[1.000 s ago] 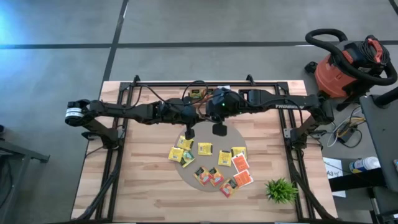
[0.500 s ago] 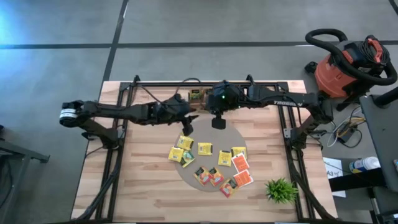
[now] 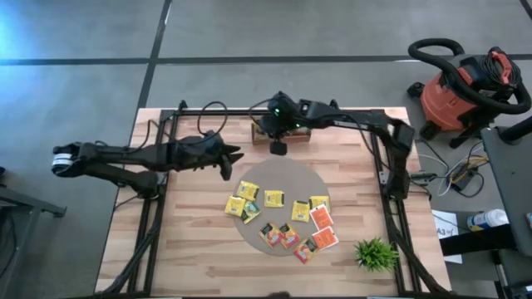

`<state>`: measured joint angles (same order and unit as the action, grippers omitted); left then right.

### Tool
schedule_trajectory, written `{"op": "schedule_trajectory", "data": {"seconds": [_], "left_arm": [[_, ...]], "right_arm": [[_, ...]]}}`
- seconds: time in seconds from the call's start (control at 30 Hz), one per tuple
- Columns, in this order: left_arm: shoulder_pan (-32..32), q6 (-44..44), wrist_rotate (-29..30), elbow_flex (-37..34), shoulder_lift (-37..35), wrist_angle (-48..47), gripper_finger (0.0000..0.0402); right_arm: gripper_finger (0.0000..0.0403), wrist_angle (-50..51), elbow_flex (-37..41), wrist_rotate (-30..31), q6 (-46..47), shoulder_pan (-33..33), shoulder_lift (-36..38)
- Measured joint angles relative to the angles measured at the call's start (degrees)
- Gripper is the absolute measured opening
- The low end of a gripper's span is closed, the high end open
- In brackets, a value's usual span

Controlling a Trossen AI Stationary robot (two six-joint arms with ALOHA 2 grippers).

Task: Pick & Place Tea
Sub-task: Put the yellow tea bag into the left compartment of the wooden organizer

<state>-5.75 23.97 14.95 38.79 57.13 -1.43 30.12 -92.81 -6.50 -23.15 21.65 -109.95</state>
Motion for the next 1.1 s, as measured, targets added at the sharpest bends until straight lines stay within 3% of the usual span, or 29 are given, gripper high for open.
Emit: {"op": "schedule_trajectory", "data": {"seconds": [0.4,0.53,0.63,1.1], "left_arm": [[0.84,3.93,0.74,-1.62,-1.55,0.41,0.014],[0.84,3.97,2.06,-1.62,-1.54,0.34,0.014],[0.83,3.95,3.16,-1.64,-1.53,0.02,0.014],[0.82,4.52,4.71,-1.62,-1.49,-0.75,0.014]], "right_arm": [[0.0008,5.84,-13.47,-0.13,-5.67,5.78,-13.03],[0.0008,8.88,-17.59,-4.19,-6.0,6.95,-16.99],[0.0008,9.92,-20.39,-3.68,-7.01,7.13,-19.03],[0.0008,11.37,-20.96,-2.32,-8.55,7.79,-22.27]]}}
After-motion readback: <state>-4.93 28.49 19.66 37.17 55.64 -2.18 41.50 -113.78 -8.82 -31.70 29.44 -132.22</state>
